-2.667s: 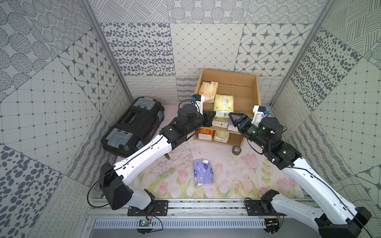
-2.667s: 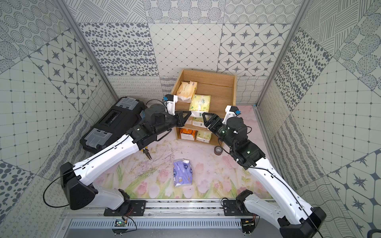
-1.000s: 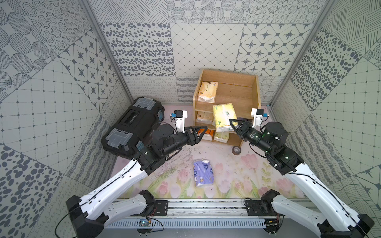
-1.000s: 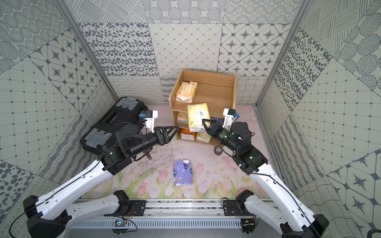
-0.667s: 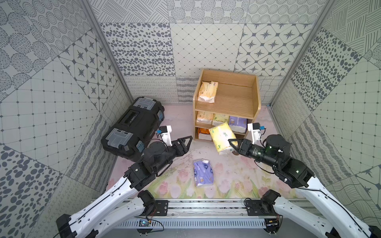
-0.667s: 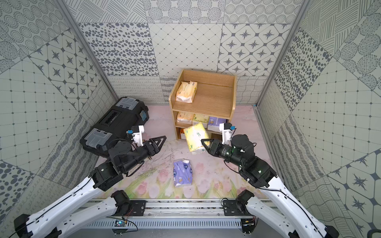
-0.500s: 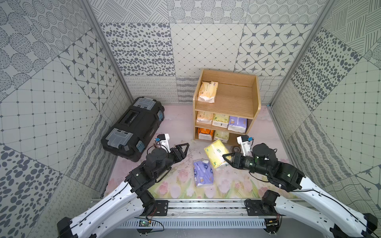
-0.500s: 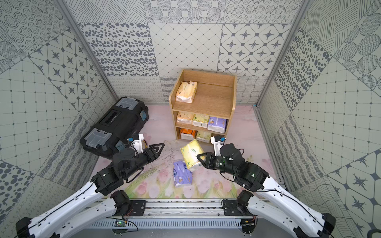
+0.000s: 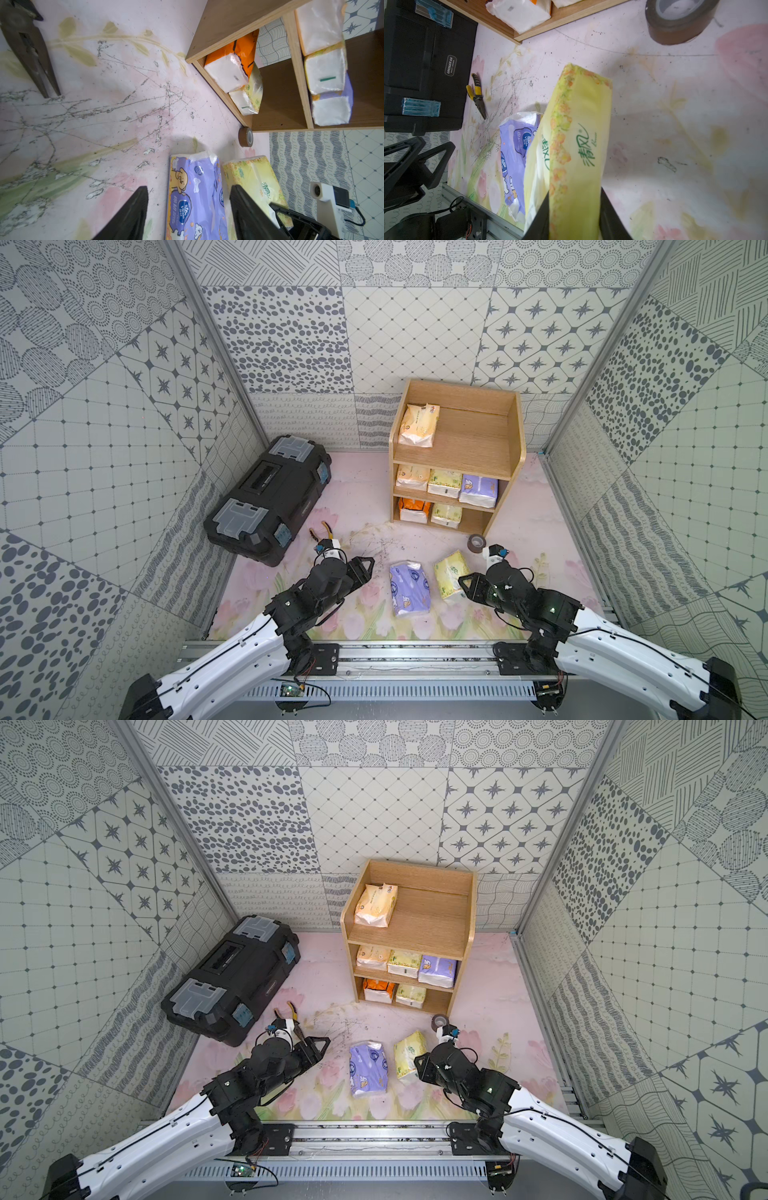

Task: Remove the tissue boxes from the shelf
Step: Place the box of tissues at the center of the board.

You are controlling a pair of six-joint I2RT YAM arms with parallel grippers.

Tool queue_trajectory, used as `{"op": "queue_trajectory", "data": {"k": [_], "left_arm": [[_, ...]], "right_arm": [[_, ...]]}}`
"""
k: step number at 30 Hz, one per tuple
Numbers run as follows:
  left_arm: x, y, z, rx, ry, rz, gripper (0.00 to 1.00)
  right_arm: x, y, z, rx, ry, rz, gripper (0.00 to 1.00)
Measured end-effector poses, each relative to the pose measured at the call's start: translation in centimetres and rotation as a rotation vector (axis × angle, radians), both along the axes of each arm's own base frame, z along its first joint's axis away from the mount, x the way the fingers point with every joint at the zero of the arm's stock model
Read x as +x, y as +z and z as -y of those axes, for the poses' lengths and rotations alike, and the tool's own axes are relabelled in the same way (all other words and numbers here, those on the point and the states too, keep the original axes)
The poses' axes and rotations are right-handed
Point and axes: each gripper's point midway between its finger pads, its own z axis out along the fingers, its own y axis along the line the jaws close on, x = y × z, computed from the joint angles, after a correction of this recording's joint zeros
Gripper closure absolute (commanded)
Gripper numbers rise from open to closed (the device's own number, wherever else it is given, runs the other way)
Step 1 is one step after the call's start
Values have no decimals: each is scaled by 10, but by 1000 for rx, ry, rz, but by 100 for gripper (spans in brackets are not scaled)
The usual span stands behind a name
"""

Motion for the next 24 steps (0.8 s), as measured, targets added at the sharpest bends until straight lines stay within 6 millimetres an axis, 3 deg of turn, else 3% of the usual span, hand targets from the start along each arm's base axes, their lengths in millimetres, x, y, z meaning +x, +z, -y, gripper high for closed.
{"op": "queue_trajectory", "data": {"k": [2,4,5,7,10,17,20,24], "left_arm": [[-1,-5,0,2,3,-12,32],[-1,-7,0,4,3,-18,32],[-1,-9,0,5,3,-22,32],[0,-11,1,8,1,-30,32],[1,-15,4,14,-3,-41,32],[3,-28,11,29,-23,-81,32],[3,-31,14,30,-34,-94,32],[5,-33,18,24,-43,-98,32]], "right_arm": [[0,-8,-3,-1,7,-12,66],[-1,-12,-7,1,16,-27,40],[-1,-14,-8,-1,22,-32,33],[-1,-16,-8,-6,25,-35,22],[4,-17,2,-34,-12,-27,15],[30,-22,39,-154,-129,-28,21],[36,-23,33,-166,-79,-63,28],[29,-33,14,-155,42,-129,34]]}}
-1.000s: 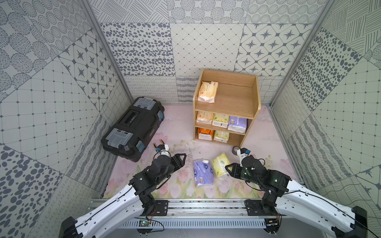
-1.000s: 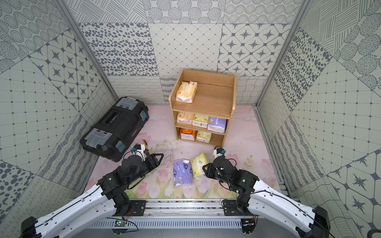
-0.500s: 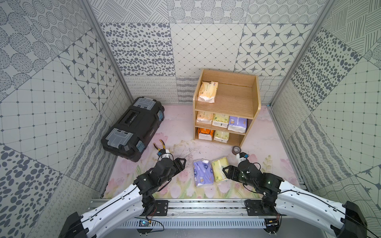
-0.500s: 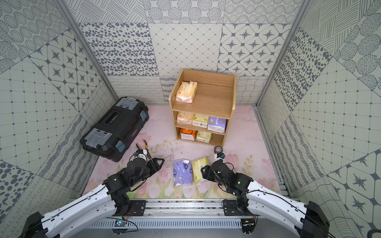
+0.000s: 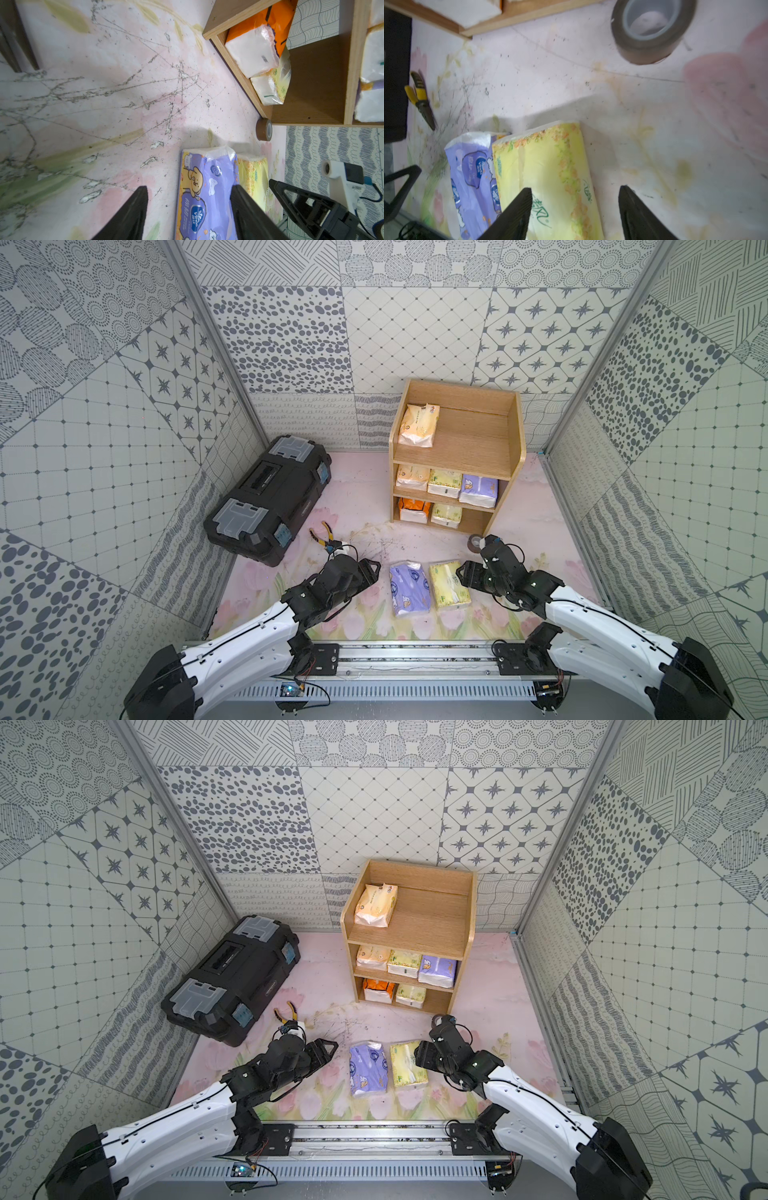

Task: Remove the tissue boxes from the shelf
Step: Place the box of tissues at the center of the board, then move the box of tissues to the center of the board.

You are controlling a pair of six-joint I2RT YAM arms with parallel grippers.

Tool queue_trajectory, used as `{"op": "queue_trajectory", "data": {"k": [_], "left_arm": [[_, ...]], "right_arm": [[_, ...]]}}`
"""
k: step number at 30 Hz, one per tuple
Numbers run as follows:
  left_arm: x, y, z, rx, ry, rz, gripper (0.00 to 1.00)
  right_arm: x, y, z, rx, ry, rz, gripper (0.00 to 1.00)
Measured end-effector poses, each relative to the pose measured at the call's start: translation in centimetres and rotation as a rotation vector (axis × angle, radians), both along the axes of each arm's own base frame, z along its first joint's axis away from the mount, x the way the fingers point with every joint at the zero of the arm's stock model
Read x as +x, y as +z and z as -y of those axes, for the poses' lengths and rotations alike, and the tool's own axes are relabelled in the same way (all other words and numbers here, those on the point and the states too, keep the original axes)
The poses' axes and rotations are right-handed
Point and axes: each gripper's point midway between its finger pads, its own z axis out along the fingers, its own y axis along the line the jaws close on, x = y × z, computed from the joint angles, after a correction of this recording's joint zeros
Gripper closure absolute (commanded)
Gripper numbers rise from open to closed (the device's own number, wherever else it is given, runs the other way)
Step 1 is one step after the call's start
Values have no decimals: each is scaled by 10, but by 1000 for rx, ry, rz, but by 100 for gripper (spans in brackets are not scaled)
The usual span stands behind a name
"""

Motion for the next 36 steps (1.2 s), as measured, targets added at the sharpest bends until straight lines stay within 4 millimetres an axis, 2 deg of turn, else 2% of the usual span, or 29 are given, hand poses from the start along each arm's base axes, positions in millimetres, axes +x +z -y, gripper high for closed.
{"op": "queue_trajectory", "data": {"k": [5,10,16,19,21,25,27,29,36], "left_arm": [[2,0,5,-9,-15,-5,32],[3,0,10,-16,-26,-9,32],[5,1,14,-27,-34,-5,32],[5,2,14,-28,-34,-5,33],[5,3,14,-31,-34,-2,33],[6,10,14,-46,-32,19,32],[7,14,14,-55,-28,33,32],[7,20,12,-65,-21,52,33],[11,35,5,-107,26,119,33]], "right_arm": [[-14,-14,-19,46,105,-94,41],[-27,-9,-44,127,212,-112,46],[-39,-8,-63,164,297,-124,47],[-42,-6,-69,178,318,-124,44],[-44,-5,-71,181,323,-124,35],[-40,0,-61,132,283,-108,31],[-36,16,-57,126,263,-63,32],[-30,42,-56,150,253,5,33],[-12,156,-73,291,296,252,35]]}}
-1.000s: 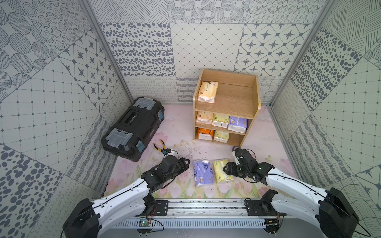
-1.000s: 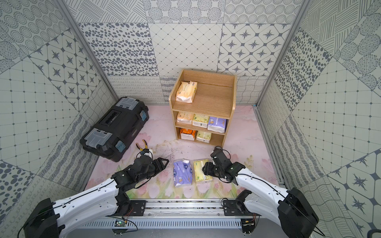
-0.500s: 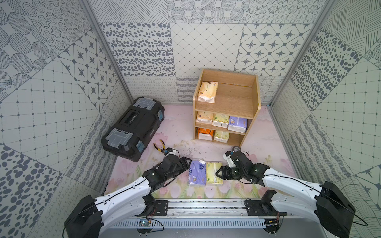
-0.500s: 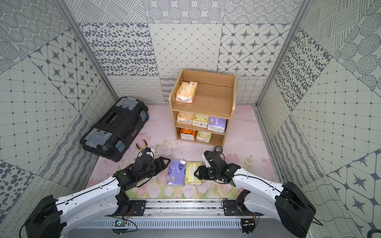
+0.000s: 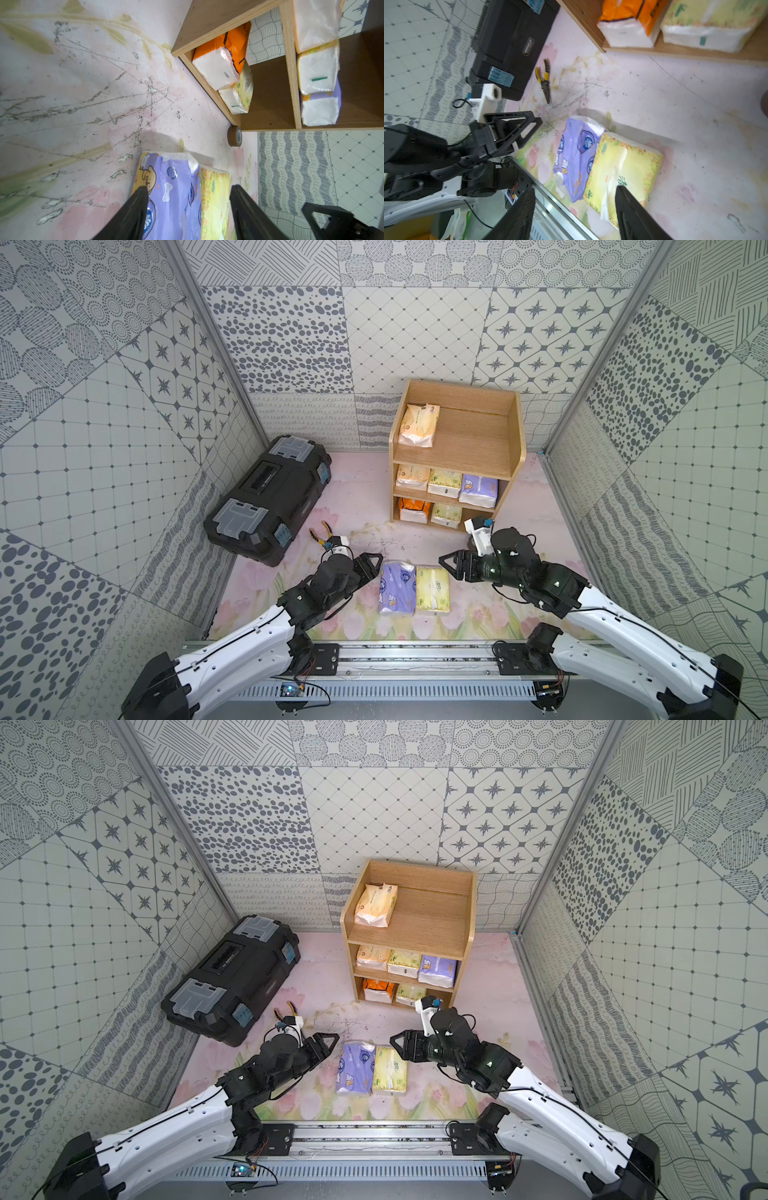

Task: Remove the tissue boxes from the shelf
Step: Move the box of tissues to the center of the board, then pick up a box of tissues from the shelf.

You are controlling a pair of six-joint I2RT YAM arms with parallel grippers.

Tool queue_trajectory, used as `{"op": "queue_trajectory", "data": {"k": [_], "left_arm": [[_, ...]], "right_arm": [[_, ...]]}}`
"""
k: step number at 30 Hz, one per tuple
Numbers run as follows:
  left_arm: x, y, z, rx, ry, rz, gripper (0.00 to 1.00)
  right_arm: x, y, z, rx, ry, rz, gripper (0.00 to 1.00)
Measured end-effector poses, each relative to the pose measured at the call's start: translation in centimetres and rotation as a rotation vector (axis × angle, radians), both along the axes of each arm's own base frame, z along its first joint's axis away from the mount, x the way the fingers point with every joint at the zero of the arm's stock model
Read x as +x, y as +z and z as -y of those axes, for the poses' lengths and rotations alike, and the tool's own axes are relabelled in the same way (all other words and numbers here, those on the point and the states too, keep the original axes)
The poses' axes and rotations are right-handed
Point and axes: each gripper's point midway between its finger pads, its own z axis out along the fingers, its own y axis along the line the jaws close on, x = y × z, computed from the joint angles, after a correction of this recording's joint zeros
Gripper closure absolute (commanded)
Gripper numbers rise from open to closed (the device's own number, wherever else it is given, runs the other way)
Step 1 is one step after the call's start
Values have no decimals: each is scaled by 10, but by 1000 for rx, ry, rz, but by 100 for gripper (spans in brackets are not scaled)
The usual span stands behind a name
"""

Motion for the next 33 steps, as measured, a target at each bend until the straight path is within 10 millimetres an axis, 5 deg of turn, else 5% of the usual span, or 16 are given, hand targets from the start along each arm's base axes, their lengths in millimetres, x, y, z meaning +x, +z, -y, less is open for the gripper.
{"op": "queue_trajectory", "data": {"k": [7,15,33], "left_arm": [[5,13,-3,-32,35,47,33],[9,21,-3,-55,50,77,32],[13,34,0,-85,50,111,32]], "right_arm": [[23,103,-25,89,8,192,33],[88,172,-13,42,-236,380,30],[223,178,-18,25,-450,363,34]]}}
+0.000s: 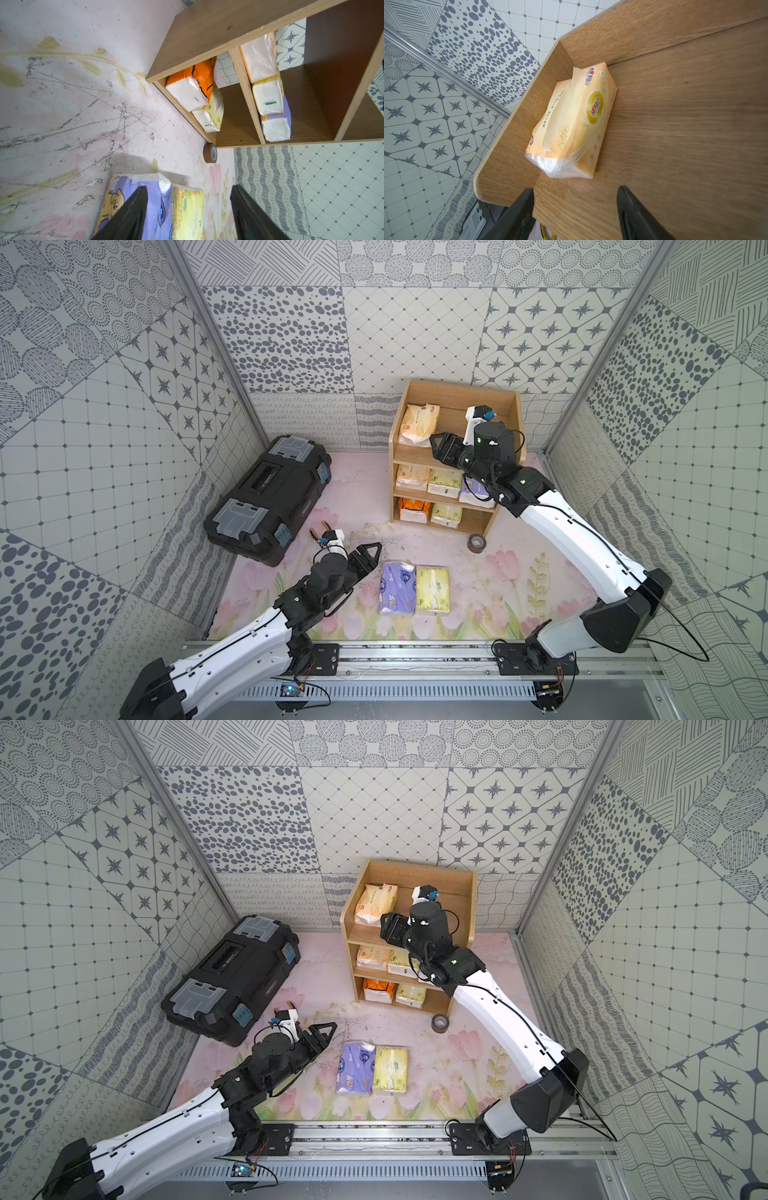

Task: Remove the tissue boxes from the shelf
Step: Pick up a box of tissues from the shelf.

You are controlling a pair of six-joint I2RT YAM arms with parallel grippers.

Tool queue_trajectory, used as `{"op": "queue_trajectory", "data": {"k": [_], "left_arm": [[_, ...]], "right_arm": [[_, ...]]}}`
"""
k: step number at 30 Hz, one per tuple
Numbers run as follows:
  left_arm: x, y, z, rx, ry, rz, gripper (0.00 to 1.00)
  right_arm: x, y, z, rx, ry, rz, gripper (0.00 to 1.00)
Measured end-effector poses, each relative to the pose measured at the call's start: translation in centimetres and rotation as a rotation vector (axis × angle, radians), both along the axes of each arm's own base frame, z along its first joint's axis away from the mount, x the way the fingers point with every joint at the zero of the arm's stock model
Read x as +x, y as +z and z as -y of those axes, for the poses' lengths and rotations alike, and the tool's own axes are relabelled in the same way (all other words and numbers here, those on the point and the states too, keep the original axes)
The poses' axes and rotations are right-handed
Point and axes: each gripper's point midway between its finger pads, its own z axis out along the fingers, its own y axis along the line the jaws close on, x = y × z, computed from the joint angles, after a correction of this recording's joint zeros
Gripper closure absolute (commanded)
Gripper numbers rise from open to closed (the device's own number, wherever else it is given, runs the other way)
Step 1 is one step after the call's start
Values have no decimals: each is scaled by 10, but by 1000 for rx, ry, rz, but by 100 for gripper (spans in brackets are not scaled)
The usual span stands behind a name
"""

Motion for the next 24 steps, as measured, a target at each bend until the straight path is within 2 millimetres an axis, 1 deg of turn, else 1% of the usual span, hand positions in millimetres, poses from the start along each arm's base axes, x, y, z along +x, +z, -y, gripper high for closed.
{"op": "queue_trajectory", "data": {"k": [4,11,15,18,21,24], "left_arm": [[0,1,0,-2,-1,3,32],[-2,10,-1,-23,-3,28,32],[-4,20,-3,-45,-3,49,32],[-5,30,-4,-63,-3,69,32],[-7,38,-6,-79,-2,81,33],[-10,49,-7,-111,1,94,32]], "right_arm": [[18,0,-9,-4,-14,8,37],[41,-5,-13,-38,-61,14,50],[49,-13,-15,-59,-72,5,63],[50,-18,-16,-68,-72,-2,78],[50,-16,-17,-60,-67,0,87],[47,-14,-16,-51,-60,4,93]]}}
